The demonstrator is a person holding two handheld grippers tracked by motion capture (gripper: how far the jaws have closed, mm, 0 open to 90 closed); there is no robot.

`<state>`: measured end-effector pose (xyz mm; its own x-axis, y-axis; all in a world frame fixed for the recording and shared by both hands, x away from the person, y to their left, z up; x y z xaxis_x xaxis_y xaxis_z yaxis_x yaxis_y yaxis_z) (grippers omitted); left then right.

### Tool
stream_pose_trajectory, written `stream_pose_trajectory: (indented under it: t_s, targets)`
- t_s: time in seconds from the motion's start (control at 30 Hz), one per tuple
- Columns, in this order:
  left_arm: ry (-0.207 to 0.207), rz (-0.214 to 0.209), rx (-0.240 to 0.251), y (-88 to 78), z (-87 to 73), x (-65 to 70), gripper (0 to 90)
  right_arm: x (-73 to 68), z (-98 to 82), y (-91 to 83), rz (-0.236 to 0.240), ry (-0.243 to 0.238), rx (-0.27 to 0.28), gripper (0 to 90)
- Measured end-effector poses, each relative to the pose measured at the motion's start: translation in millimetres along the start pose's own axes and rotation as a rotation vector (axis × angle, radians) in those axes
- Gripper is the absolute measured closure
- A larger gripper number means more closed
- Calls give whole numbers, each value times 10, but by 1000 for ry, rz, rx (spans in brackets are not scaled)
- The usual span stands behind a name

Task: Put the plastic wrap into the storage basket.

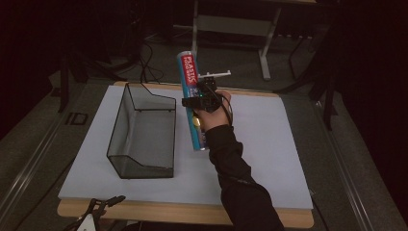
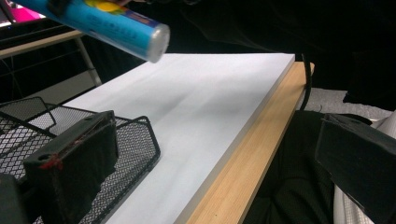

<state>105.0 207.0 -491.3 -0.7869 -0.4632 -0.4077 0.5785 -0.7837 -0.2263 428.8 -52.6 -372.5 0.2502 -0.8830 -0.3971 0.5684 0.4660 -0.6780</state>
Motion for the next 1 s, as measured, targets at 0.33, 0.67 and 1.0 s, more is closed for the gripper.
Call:
stream_pose_trajectory:
  t_s: [0.33,0.67,1.0]
  targets:
    - [1,2,5,-10,3,-2,1,-428,-16,45,49,-9,81,315]
    - [2,3,7,-15,7,-2,1,-678,-123,227,77,25,155,315]
    - [5,2,9,-19,9,-1,1,-718,-326,584,91,58,146,315]
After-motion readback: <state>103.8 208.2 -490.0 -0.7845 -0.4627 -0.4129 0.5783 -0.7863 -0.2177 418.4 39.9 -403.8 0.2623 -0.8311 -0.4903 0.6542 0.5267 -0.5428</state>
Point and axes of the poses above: each handheld gripper's, and its own axes: y roughly forward along the jaws, z roughly out of its top, x roughly to its right, the point moved 1 cm from there along y, roughly forward along the jaws, and after that the axes turned 14 degrees about y, right-handed, at the moved point
